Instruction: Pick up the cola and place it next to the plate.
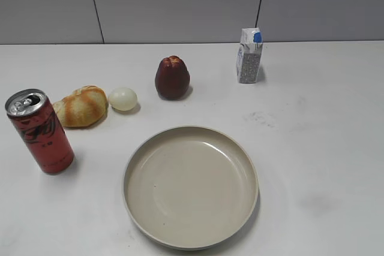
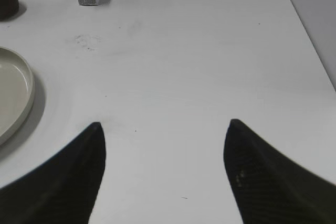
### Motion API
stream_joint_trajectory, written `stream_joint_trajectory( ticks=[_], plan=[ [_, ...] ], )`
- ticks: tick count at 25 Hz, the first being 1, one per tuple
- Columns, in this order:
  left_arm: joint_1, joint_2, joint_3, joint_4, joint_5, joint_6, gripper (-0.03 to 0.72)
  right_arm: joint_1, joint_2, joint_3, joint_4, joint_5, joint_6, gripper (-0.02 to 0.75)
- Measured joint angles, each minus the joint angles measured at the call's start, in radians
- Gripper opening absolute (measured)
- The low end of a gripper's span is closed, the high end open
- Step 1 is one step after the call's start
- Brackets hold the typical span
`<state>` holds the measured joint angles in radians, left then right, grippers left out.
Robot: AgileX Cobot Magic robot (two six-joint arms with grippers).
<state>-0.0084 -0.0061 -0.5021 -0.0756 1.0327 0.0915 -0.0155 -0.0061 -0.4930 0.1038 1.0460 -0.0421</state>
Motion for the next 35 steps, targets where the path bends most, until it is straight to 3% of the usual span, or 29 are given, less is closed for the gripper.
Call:
stream_joint_trajectory(
  ticks=[20, 26, 31, 35],
  plan=[
    [0.000, 0.054, -0.026, 0.005, -0.063, 0.000, 0.609, 0.000, 0.000, 0.000, 0.000, 0.000, 0.000, 0.533],
    [0.000, 0.397, -0.129, -0.008, -0.276, 0.000, 0.608, 0.000, 0.000, 0.000, 0.000, 0.000, 0.000, 0.533],
    [-0.031, 0.778, -0.341, -0.151, -0.232, 0.090, 0.608, 0.000, 0.000, 0.000, 0.000, 0.000, 0.000, 0.533],
    [-0.106, 1.050, -0.546, -0.185, -0.130, 0.132, 0.607, 0.000, 0.000, 0.000, 0.000, 0.000, 0.000, 0.533]
  ],
)
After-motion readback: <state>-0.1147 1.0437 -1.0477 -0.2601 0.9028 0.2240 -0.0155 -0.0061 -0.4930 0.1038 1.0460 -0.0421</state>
